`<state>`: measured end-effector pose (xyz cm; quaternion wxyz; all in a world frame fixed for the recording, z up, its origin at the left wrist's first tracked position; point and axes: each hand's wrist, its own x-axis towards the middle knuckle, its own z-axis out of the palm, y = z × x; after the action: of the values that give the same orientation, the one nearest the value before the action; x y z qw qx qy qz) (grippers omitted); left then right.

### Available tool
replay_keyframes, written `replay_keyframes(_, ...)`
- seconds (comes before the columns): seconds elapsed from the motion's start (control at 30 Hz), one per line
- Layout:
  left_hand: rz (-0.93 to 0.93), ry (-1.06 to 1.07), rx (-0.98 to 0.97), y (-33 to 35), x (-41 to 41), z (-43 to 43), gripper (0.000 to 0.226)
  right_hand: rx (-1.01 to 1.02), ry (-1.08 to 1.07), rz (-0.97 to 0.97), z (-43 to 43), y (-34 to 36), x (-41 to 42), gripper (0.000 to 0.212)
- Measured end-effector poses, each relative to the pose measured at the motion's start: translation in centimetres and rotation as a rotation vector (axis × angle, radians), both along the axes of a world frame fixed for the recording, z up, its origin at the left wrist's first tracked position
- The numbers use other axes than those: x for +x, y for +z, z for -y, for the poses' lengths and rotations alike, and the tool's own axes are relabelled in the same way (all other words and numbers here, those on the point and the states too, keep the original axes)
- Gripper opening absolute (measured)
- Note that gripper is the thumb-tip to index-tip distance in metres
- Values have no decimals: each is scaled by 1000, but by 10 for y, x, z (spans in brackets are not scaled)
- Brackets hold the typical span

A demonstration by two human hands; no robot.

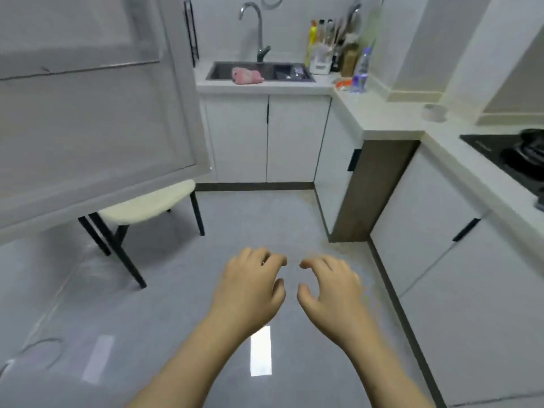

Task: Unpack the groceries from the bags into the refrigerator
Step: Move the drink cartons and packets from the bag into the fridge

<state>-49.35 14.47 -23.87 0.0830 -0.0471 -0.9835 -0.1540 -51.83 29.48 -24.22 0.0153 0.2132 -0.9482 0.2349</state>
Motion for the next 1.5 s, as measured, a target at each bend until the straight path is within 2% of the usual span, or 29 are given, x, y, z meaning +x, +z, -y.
replay_keyframes(0.13,-41,-195,-2,-7,-33,-63,34,14,-200,25,-68,-3,-2,37)
replay_keyframes(0.57,-16,-669,2,-25,-150,-234,34,2,-750,75,-220,-8,-36,35)
replay_keyframes(0.97,-16,-1020,14,-26,-259,-371,35,-26,-1058,102,-316,-6,-116,36)
replay_keyframes(1.27,-50,-1261,25,-24,-268,-478,24,-53,-1302,79,-392,-10,-105,36)
replay_keyframes(1.5,-123,-1360,124,-21,-242,-574,28,-19,-1399,32,-475,-11,-71,35)
